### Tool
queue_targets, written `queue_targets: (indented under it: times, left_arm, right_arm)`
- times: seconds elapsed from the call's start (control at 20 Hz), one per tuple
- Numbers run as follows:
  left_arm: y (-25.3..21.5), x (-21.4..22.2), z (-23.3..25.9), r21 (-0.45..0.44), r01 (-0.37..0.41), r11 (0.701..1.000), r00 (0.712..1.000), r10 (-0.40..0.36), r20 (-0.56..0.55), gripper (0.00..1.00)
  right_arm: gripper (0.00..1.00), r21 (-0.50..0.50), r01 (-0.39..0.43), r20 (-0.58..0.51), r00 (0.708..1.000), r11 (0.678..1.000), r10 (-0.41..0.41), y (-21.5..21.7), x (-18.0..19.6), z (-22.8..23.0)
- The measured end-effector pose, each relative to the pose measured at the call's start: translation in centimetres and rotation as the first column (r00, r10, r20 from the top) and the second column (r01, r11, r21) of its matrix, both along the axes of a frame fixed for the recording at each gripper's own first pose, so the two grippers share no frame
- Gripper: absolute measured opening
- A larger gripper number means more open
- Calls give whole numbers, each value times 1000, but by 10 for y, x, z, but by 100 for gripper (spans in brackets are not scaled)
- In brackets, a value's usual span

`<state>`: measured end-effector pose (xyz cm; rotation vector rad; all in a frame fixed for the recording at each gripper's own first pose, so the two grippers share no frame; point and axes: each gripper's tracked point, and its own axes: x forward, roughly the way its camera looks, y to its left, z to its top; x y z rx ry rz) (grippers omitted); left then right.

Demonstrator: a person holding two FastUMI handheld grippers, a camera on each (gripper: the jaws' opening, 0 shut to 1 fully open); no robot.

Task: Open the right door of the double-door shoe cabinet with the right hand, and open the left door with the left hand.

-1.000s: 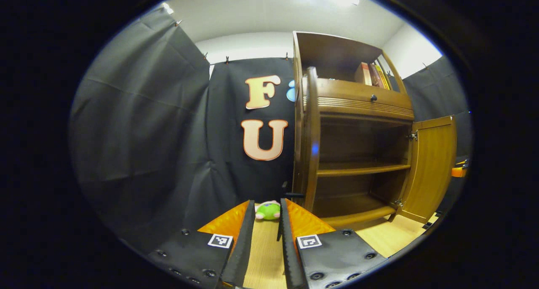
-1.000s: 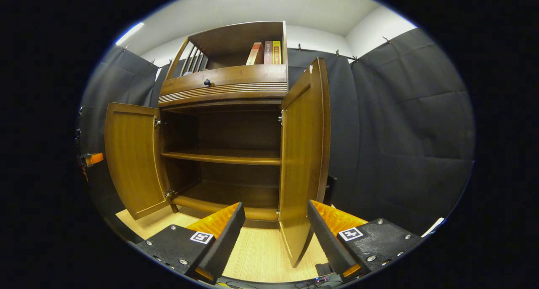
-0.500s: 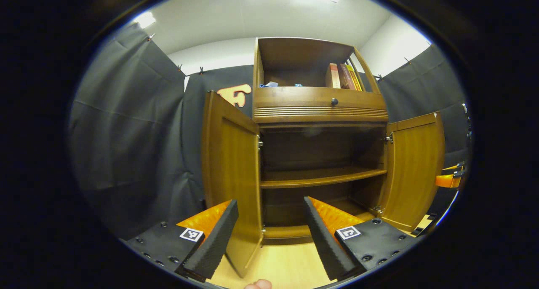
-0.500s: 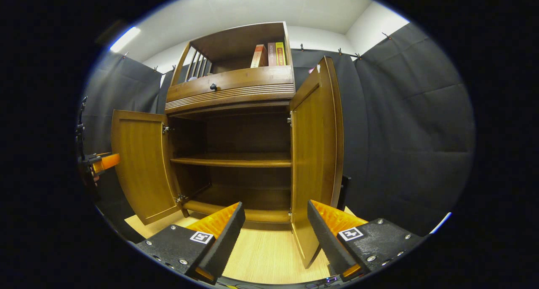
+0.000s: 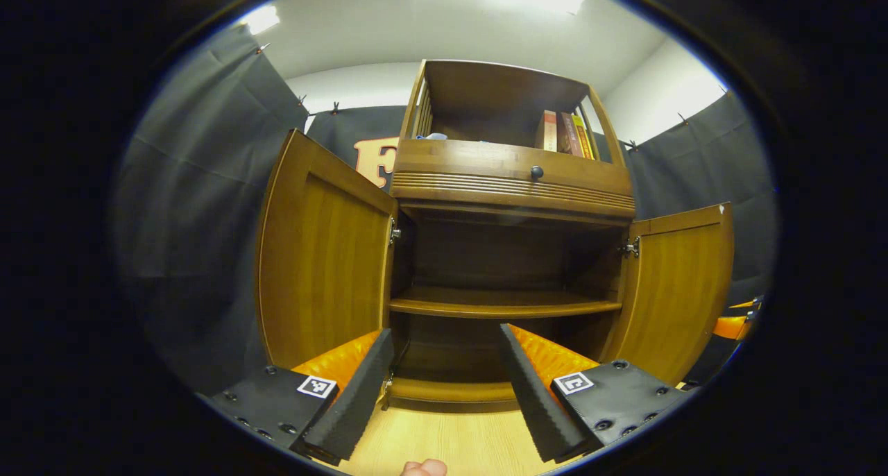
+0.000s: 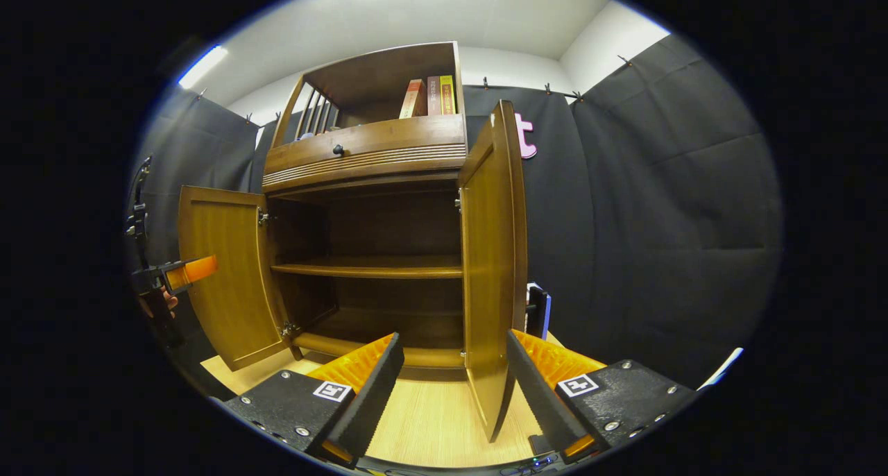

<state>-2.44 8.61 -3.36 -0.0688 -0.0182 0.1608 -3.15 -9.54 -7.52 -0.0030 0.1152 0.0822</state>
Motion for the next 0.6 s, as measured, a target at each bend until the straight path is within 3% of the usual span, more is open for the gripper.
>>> queue_targets:
  times: [0.2,0.5,0.55,0.6]
  left_arm:
    - [7,2,-7,28,-39,999,999,39,-16,93]
    - [2,4,-2,77,-55,996,999,54,6,93]
    - [0,4,-3,76,-50,996,999,50,6,96]
    - [-1,4,-3,77,-47,996,999,47,5,93]
  right_arm:
    - [100,-18,4,6,1000,1000,-4,-6,2,1]
    - [100,-26,-9,11,1000,1000,10,-6,8,1]
    - [100,-26,-11,13,1000,1000,11,-5,8,2]
    - [100,-25,-13,17,1000,1000,13,-5,10,3]
